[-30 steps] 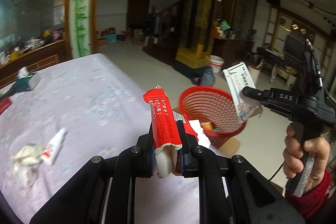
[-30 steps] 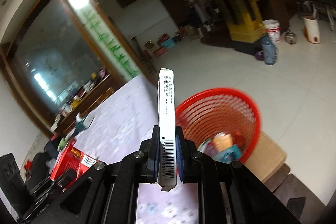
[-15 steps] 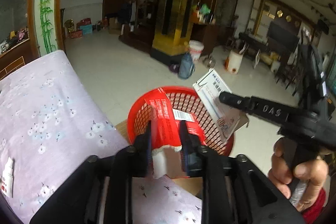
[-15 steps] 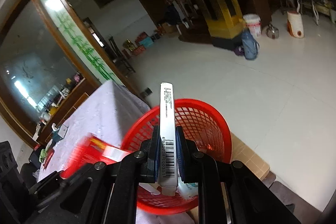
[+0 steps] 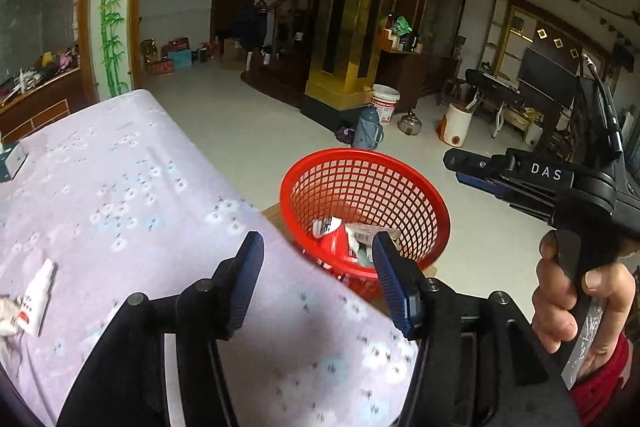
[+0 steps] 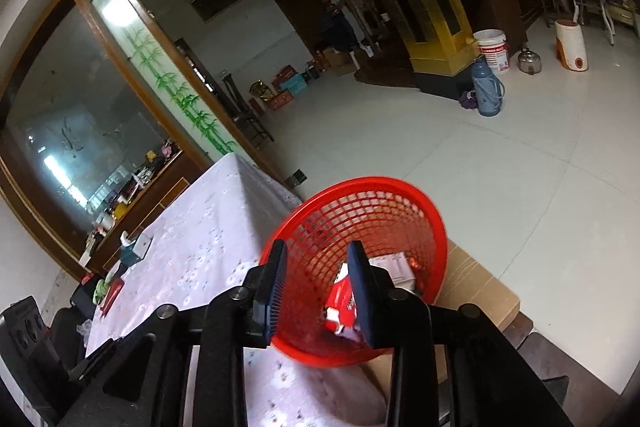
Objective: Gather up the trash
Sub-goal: 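Carry both boxes over the red basket and open both tools to drop them, then grasp the clear plastic bag with the left tool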
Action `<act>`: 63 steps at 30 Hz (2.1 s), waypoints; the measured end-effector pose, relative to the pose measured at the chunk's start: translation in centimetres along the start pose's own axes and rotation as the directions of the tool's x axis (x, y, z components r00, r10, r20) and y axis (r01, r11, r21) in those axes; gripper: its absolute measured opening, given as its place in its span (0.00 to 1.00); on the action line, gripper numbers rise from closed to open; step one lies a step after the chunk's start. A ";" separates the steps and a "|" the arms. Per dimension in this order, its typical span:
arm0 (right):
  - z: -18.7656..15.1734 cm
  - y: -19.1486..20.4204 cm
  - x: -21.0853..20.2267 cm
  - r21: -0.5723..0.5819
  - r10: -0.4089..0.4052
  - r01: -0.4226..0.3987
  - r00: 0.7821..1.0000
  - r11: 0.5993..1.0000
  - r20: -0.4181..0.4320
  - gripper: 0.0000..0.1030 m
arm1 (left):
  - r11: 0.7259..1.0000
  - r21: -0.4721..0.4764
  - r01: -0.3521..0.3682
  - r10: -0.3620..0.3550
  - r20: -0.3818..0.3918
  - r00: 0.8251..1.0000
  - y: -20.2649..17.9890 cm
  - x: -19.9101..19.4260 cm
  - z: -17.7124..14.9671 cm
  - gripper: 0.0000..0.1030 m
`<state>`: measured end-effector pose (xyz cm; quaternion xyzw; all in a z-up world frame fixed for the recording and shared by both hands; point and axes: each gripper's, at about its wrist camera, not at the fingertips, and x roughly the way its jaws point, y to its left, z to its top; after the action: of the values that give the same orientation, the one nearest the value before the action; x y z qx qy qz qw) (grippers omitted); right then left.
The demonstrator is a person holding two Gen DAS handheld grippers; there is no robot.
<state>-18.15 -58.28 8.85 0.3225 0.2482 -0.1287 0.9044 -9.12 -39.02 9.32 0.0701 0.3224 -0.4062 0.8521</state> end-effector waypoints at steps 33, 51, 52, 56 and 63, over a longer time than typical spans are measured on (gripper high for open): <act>-10.3 16.4 6.2 -0.243 0.156 -0.244 0.931 0.939 -0.331 0.39 | 0.907 -0.332 -0.258 0.285 0.036 0.958 17.1 -17.8 -10.6 0.56; -15.4 22.4 8.2 -0.333 0.155 -0.320 0.885 0.887 -0.438 0.41 | 0.662 -0.717 -0.220 0.240 -0.075 0.968 32.4 -18.7 -14.6 0.55; -15.4 22.4 8.3 -0.331 0.154 -0.319 0.885 0.888 -0.440 0.41 | 0.655 -0.723 -0.221 0.242 -0.076 0.967 32.4 -18.4 -14.4 0.55; -15.5 22.4 8.6 -0.328 0.153 -0.320 0.882 0.889 -0.447 0.41 | 0.605 -0.766 -0.217 0.237 -0.087 0.968 33.3 -16.6 -13.8 0.55; -15.7 22.3 8.8 -0.329 0.149 -0.320 0.879 0.889 -0.453 0.41 | 0.593 -0.751 -0.292 0.263 -0.163 0.951 34.1 -12.8 -13.1 0.55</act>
<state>-7.72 -31.88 5.29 0.1820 0.4137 0.1082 0.8854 3.68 -3.20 2.00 -0.2412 0.4638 -0.0921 0.8475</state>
